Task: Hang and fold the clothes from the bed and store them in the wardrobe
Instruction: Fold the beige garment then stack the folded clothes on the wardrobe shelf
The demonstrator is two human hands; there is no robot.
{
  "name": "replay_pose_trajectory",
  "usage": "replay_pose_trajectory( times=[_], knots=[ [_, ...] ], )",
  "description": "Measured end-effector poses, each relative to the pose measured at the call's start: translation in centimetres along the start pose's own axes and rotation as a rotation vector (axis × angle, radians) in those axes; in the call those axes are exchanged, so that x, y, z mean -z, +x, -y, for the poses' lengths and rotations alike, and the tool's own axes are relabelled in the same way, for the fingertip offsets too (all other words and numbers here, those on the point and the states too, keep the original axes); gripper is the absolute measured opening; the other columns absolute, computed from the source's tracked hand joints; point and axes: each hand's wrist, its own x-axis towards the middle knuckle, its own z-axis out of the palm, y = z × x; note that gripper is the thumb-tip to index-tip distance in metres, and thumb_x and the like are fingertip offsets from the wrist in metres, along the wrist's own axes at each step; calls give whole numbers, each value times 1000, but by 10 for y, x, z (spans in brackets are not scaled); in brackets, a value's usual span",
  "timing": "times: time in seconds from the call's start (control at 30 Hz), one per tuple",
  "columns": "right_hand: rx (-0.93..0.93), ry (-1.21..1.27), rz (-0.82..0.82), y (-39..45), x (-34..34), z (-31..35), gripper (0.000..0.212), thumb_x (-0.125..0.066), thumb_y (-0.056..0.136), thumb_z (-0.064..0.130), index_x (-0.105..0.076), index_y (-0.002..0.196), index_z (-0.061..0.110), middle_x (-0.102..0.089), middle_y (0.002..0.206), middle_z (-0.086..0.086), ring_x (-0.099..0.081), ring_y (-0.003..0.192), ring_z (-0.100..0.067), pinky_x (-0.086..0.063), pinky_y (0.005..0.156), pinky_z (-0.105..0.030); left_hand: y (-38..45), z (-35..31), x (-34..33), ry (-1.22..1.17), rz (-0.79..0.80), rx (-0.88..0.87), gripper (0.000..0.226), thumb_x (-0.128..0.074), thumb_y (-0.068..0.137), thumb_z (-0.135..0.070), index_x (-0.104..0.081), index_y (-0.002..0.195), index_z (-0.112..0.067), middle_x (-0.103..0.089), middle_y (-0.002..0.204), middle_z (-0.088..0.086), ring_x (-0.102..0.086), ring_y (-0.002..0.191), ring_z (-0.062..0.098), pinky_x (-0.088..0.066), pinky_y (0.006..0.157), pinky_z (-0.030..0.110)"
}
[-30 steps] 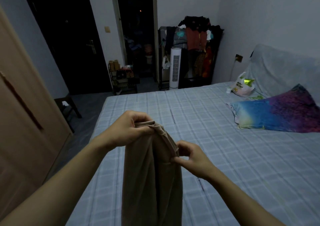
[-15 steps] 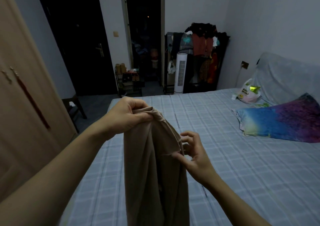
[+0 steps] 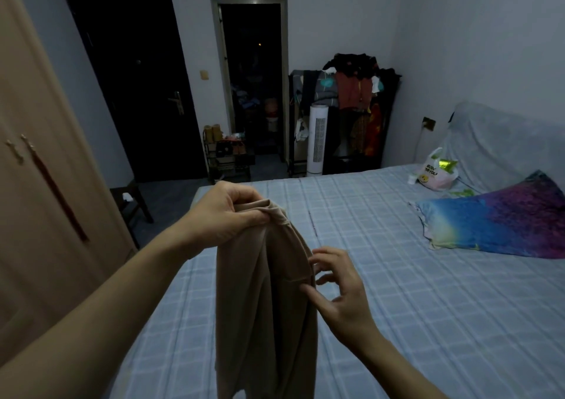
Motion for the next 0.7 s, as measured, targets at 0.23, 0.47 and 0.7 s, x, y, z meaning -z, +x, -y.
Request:
replay_pose_trajectory(
  times=[0.23, 0.47, 0.7],
  knots=[
    [14, -80, 59, 11, -1, 1, 25, -75, 78, 2, -72, 96, 18, -63, 106, 9, -63, 99, -13, -52, 75, -26, -2, -4, 6, -13, -22, -11, 5, -75, 85, -25, -77, 89, -26, -74, 89, -2, -71, 89, 11, -54, 76, 25],
    [-51, 56, 89, 26, 13, 10, 10, -67, 87, 21, -72, 95, 23, -72, 98, 12, -67, 95, -12, -50, 73, -22, -8, -8, 20, -9, 1, -37, 8, -73, 87, -21, -76, 92, -26, -74, 94, -2, -70, 94, 12, -56, 81, 29],
    [-119, 187, 55, 55, 36, 25, 8, -62, 94, 27, -65, 92, 21, -66, 85, -8, -65, 77, -23, -54, 69, -43, -10, -10, 30, -42, -34, -76, 11, -72, 85, -24, -77, 95, -23, -74, 98, 1, -70, 97, 15, -56, 86, 33]
  ],
)
